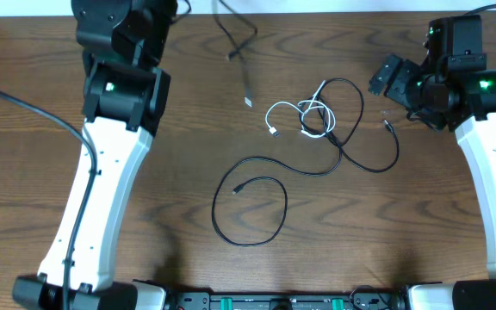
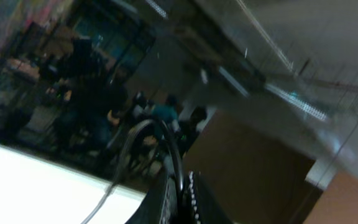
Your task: Untangle cables
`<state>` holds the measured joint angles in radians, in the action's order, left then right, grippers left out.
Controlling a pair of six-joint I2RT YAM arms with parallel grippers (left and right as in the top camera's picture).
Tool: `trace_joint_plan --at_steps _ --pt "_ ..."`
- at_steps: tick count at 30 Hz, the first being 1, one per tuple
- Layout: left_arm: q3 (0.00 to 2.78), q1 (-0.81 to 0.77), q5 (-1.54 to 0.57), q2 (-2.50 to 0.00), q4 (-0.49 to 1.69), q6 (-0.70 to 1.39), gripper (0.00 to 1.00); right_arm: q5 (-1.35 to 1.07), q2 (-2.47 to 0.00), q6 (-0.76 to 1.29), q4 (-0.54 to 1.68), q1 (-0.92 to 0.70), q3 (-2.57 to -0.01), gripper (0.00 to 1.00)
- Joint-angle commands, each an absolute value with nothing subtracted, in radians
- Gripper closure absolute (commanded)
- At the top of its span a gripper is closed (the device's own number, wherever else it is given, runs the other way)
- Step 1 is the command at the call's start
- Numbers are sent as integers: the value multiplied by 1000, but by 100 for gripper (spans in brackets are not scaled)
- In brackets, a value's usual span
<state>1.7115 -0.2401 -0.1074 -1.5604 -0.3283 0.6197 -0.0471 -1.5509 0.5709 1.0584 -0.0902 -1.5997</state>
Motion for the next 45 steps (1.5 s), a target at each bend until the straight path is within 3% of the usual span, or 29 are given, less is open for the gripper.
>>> trace_joint_plan --at_steps 1,7,20,35,36,37,38,39,45 --pt "1731 -218 -84 -1595 -429 735 93 -56 -1557 559 1061 -104 -1605 1" --pt "1742 -199 -9 -1676 -455 742 93 -56 -1557 559 1040 -128 -1583 1" --pt "1783 -45 -78 -1969 -411 706 92 -55 -1557 559 876 -186 -1406 1" --pt "1784 332 -35 -2147 -400 347 92 -55 -1557 559 849 -185 -1303 2" --pt "1784 367 -51 -2147 -395 348 85 -56 -1557 559 849 -185 -1303 2" --pt "1784 400 -82 -2148 -379 348 52 -55 -1557 559 849 -185 -1303 2" --pt "1784 426 -107 -2151 -361 348 12 -56 -1558 560 849 -185 -1303 2" --pt "1784 451 -131 -2155 -333 348 3 -56 -1557 560 849 -185 -1303 2" --pt "1784 548 -147 -2185 -123 304 3 -64 -1557 560 850 -185 -1303 2"
